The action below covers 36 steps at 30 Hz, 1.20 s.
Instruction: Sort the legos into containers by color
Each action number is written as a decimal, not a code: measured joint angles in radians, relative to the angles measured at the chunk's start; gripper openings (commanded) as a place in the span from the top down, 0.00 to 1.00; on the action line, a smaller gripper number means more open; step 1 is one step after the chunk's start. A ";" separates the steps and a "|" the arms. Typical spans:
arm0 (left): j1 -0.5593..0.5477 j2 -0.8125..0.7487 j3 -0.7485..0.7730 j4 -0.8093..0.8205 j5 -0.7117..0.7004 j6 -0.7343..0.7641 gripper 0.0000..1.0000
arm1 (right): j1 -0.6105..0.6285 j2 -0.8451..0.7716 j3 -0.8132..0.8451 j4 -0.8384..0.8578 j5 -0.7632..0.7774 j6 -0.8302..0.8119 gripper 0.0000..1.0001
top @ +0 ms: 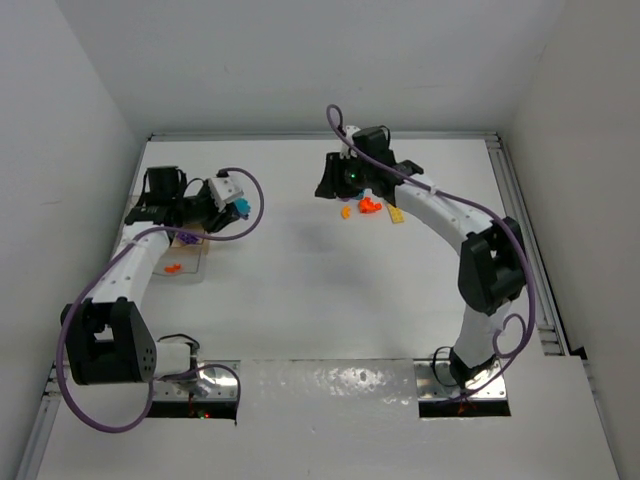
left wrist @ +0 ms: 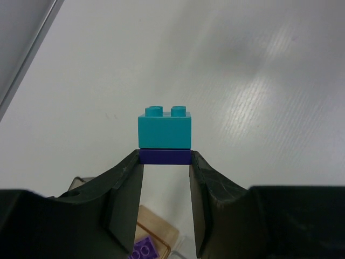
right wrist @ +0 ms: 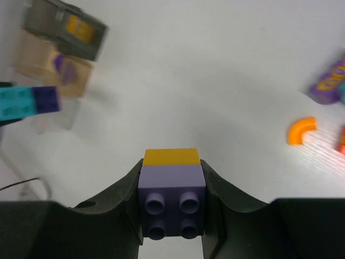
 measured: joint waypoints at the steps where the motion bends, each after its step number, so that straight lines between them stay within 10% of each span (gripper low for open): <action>1: -0.007 0.000 0.000 -0.001 0.010 0.002 1.00 | 0.006 0.016 0.023 -0.045 0.043 -0.024 1.00; 15: -0.051 0.000 0.004 0.022 0.045 0.002 1.00 | 0.033 0.215 -0.108 -0.302 0.411 -0.138 1.00; 19: -0.056 0.000 0.004 0.029 0.047 0.001 1.00 | 0.038 0.215 -0.109 -0.286 0.451 -0.140 0.82; 23: -0.056 0.000 0.004 0.038 0.050 0.001 1.00 | 0.039 0.215 -0.109 -0.282 0.469 -0.146 0.40; 36: -0.066 0.000 0.004 0.023 0.075 0.071 1.00 | 0.039 0.097 -0.090 -0.282 0.302 -0.229 0.21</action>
